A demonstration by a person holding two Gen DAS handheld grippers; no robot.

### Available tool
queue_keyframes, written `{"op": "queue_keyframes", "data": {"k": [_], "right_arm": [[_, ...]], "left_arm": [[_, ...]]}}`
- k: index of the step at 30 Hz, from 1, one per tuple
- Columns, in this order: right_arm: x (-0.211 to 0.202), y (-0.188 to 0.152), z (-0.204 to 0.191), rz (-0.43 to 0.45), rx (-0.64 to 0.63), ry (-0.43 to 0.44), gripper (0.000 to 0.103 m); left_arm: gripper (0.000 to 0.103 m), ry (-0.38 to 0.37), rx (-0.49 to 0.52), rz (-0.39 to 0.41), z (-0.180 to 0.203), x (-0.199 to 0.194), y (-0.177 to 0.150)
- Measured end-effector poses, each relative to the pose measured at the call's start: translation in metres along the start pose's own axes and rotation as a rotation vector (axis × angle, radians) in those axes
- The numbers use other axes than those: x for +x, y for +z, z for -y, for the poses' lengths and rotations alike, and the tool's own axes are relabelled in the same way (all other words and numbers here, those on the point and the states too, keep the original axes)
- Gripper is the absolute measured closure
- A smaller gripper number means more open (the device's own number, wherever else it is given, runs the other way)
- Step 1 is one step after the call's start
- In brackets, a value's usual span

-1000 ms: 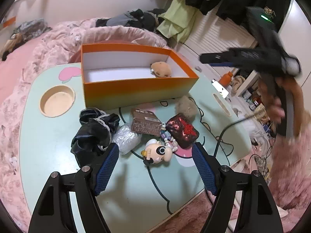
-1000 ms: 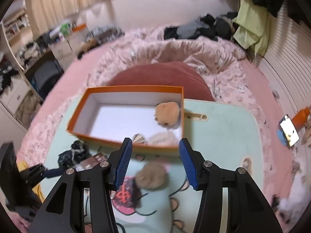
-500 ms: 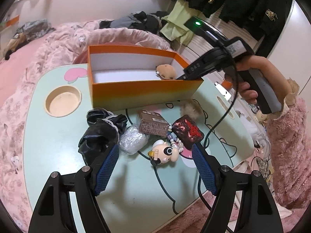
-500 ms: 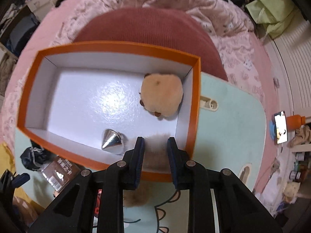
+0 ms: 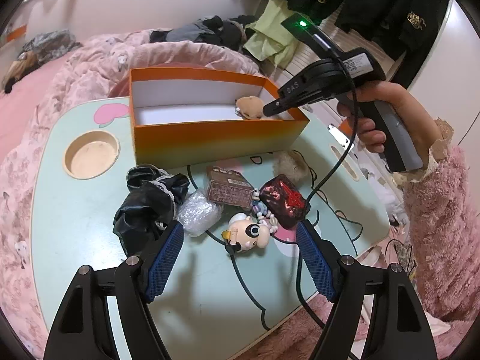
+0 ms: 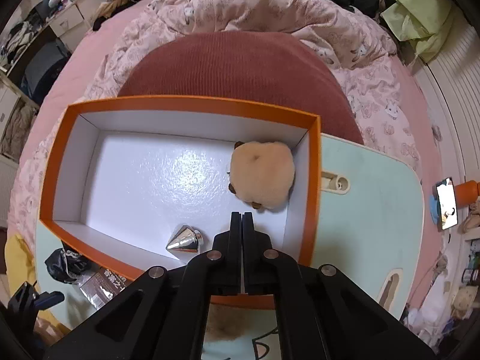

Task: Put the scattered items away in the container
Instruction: 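Lift white fluffy pompom out of box and set it on table with right tool, then reach left tool into box and grasp tan round plush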

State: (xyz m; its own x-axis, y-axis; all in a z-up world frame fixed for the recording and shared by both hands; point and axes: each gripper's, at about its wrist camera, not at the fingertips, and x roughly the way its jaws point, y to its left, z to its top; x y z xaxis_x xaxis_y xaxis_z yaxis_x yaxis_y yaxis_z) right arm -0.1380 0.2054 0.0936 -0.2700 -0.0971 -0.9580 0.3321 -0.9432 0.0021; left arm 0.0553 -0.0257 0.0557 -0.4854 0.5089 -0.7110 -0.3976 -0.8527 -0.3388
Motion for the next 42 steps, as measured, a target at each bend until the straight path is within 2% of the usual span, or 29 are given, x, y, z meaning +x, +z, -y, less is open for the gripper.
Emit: {"op": "queue_keyframes", "data": {"k": [2, 9, 14, 18, 25, 33, 37, 40, 42], "right_arm": [[-0.003, -0.001, 0.001, 0.014, 0.002, 0.007, 0.102], [-0.045, -0.007, 0.001, 0.169, 0.024, 0.088, 0.102], [-0.086, -0.039, -0.003, 0.292, 0.03, 0.173, 0.102], [-0.097, -0.072, -0.004, 0.333, 0.023, 0.228, 0.102], [-0.071, -0.123, 0.007, 0.311, 0.078, 0.286, 0.102], [-0.025, -0.147, 0.017, 0.279, 0.133, 0.332, 0.102], [-0.022, -0.156, 0.02, 0.323, 0.152, 0.366, 0.101], [-0.022, -0.164, 0.024, 0.367, 0.172, 0.342, 0.1], [-0.023, -0.17, 0.029, 0.4, 0.202, 0.354, 0.091]], "left_arm": [[0.026, 0.001, -0.001, -0.002, 0.0, 0.0, 0.0], [0.026, -0.003, -0.004, -0.001, 0.0, 0.0, -0.001], [0.026, -0.005, -0.014, 0.011, -0.002, -0.001, 0.001], [0.026, 0.001, -0.024, 0.007, -0.003, 0.001, 0.002], [0.026, -0.003, -0.023, 0.0, -0.001, 0.003, 0.003], [0.026, -0.006, -0.013, -0.008, 0.004, 0.004, 0.001], [0.026, -0.006, -0.013, -0.01, 0.006, 0.005, 0.001], [0.026, -0.006, -0.013, -0.009, 0.006, 0.005, 0.001], [0.026, -0.005, -0.015, -0.006, 0.007, 0.005, 0.002]]}}
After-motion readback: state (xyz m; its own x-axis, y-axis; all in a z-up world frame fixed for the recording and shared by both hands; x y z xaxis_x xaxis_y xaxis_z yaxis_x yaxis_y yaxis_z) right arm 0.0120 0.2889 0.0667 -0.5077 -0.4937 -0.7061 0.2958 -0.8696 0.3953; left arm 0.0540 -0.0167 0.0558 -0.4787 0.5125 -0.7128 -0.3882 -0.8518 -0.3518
